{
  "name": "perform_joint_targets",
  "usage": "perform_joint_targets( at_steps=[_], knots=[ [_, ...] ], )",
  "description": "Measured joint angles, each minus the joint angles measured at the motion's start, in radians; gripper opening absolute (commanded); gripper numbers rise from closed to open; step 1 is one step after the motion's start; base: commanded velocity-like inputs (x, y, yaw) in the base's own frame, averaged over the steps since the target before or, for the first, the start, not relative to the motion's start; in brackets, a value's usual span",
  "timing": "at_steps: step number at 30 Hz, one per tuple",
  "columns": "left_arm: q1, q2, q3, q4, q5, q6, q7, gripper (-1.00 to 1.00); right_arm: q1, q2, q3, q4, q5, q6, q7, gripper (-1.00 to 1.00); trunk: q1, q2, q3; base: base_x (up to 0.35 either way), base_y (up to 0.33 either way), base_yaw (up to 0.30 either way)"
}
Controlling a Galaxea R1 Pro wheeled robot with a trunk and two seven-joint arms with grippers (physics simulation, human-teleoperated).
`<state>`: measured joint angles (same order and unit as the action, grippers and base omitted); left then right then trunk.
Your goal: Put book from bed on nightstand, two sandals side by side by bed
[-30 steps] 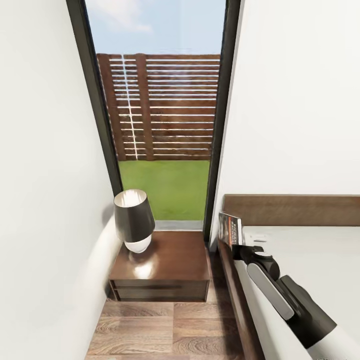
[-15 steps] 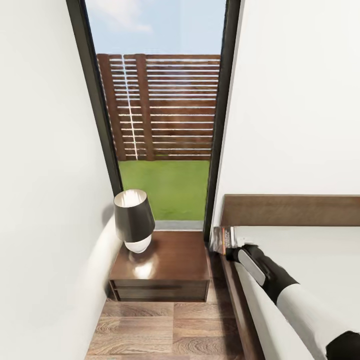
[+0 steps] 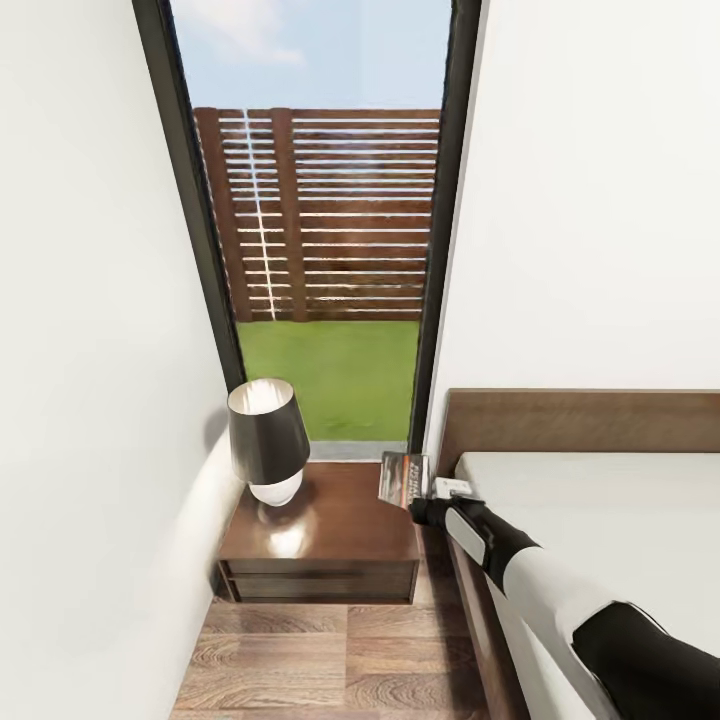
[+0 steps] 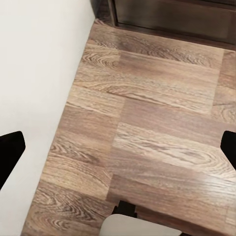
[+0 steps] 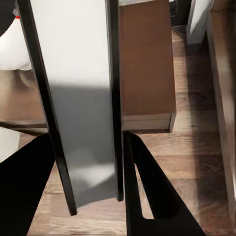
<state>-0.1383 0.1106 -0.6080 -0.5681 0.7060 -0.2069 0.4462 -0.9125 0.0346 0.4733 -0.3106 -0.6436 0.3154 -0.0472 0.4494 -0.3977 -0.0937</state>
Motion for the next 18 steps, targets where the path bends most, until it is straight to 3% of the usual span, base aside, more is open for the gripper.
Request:
perform_joint_targets(
  at_steps=[2, 3, 4, 7, 12, 18],
  knots=[
    [0.000, 0.000, 0.000, 0.000, 0.000, 0.000, 0.000, 1.00, 0.000, 0.000, 0.000, 0.002, -0.016, 0.002, 0.007, -1.00, 0.000, 0.000, 0.000, 0.000, 0.000, 0.000],
    [0.000, 0.000, 0.000, 0.001, 0.000, 0.000, 0.000, 1.00, 0.000, 0.000, -0.002, 0.003, -0.061, 0.006, -0.008, -1.00, 0.000, 0.000, 0.000, 0.000, 0.000, 0.000],
    [0.000, 0.000, 0.000, 0.001, 0.000, 0.000, 0.000, 1.00, -0.001, 0.001, -0.001, 0.003, -0.075, 0.006, -0.017, -1.00, 0.000, 0.000, 0.000, 0.000, 0.000, 0.000],
    [0.000, 0.000, 0.000, 0.002, 0.000, 0.000, 0.000, 1.00, -0.001, -0.001, -0.001, 0.002, -0.132, -0.002, -0.093, -1.00, 0.000, 0.000, 0.000, 0.000, 0.000, 0.000],
    [0.000, 0.000, 0.000, 0.002, 0.000, 0.000, 0.000, 1.00, -0.001, -0.003, 0.000, 0.000, -0.140, -0.005, -0.099, -1.00, 0.000, 0.000, 0.000, 0.000, 0.000, 0.001],
    [0.000, 0.000, 0.000, 0.001, 0.000, 0.000, 0.000, 1.00, -0.001, -0.003, -0.002, 0.000, -0.142, 0.003, -0.099, -1.00, 0.000, 0.000, 0.002, 0.000, 0.000, 0.186]
  ],
)
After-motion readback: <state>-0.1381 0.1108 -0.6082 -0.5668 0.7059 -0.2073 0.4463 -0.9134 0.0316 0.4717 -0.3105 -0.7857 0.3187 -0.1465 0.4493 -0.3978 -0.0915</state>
